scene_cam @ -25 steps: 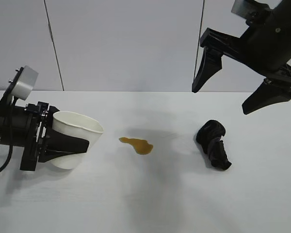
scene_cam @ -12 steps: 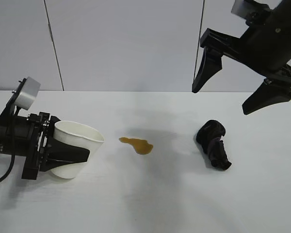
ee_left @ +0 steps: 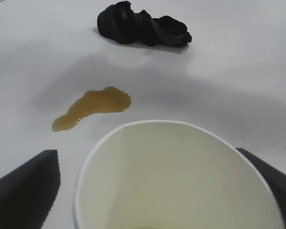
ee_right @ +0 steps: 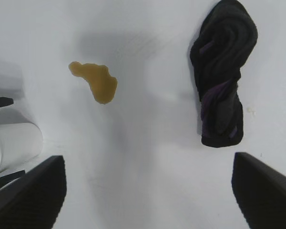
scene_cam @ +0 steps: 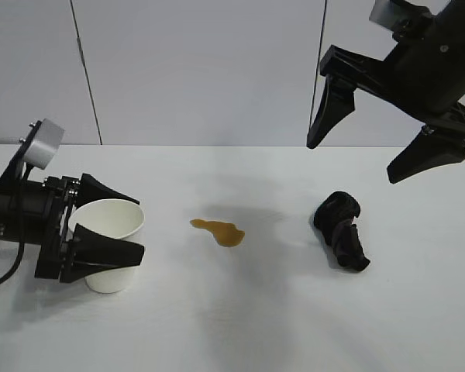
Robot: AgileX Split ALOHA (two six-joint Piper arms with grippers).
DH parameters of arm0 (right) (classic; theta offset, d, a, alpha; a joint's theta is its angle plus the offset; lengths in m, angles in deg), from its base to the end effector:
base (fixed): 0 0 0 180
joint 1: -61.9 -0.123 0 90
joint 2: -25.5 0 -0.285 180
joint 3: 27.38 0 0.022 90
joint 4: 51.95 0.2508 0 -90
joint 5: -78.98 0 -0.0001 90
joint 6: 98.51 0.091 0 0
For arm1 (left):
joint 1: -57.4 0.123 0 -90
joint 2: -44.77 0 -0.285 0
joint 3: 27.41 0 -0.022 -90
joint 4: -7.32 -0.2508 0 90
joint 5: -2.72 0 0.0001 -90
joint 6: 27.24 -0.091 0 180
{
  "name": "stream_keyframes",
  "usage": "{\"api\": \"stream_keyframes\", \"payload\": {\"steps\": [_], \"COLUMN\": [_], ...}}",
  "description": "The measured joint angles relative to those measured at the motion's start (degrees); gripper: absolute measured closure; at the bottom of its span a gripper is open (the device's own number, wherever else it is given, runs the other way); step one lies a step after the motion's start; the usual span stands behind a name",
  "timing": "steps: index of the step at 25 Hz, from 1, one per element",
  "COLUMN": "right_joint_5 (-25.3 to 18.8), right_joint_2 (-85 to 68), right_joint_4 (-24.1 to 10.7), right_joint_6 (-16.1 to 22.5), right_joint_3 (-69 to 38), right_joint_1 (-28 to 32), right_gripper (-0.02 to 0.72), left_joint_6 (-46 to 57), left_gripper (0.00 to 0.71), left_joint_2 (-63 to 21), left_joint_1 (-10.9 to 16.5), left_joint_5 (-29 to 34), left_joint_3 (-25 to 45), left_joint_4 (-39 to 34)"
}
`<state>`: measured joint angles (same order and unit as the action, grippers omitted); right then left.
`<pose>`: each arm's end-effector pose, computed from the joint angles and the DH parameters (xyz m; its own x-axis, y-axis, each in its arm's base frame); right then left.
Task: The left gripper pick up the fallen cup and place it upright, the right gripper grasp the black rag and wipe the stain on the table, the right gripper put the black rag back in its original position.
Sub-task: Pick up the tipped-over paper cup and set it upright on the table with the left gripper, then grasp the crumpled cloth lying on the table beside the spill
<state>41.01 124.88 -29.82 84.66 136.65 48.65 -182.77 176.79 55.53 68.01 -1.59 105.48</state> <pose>0.3116 0.0951 0.2391 -0.9153 0.1417 -0.3771 -0.0047 0.9322 0.3618 0.3281 -0.0926 0.0800 -0.1074 0.3215 -0.9408 0.9629 0.2693 -0.0179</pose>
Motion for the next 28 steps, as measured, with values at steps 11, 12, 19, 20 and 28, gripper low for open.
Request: {"api": "stream_keyframes", "payload": {"steps": [11,12,19,20,28], "right_joint_5": [-0.18,-0.18,0.36,0.36,-0.14], "right_joint_2": [0.0,0.0,2.07,3.62,16.37], "right_joint_4": [-0.65,-1.04,-8.07,-10.06,-18.35], "right_joint_6": [0.0,0.0,2.11,3.34,7.7], "right_joint_3": [0.0,0.0,1.62,2.65,11.52], "right_joint_1": [0.0,0.0,0.0,0.0,0.0], "right_gripper": [0.051,0.051,0.051,0.052,0.066], "left_joint_6": [55.93,65.68,119.39,122.07,126.39], "left_gripper": [0.017,0.017,0.017,0.017,0.017], "left_joint_2": [-21.31,-24.04,-32.65,-32.7,-32.76], "left_joint_1": [0.0,0.0,0.0,0.0,0.0], "left_joint_5": [-15.41,-18.4,-21.82,-21.39,-19.7], "left_joint_3": [1.73,1.39,-4.69,-5.28,-5.89], "left_joint_4": [-8.69,-12.56,-55.12,-58.56,-61.9]}}
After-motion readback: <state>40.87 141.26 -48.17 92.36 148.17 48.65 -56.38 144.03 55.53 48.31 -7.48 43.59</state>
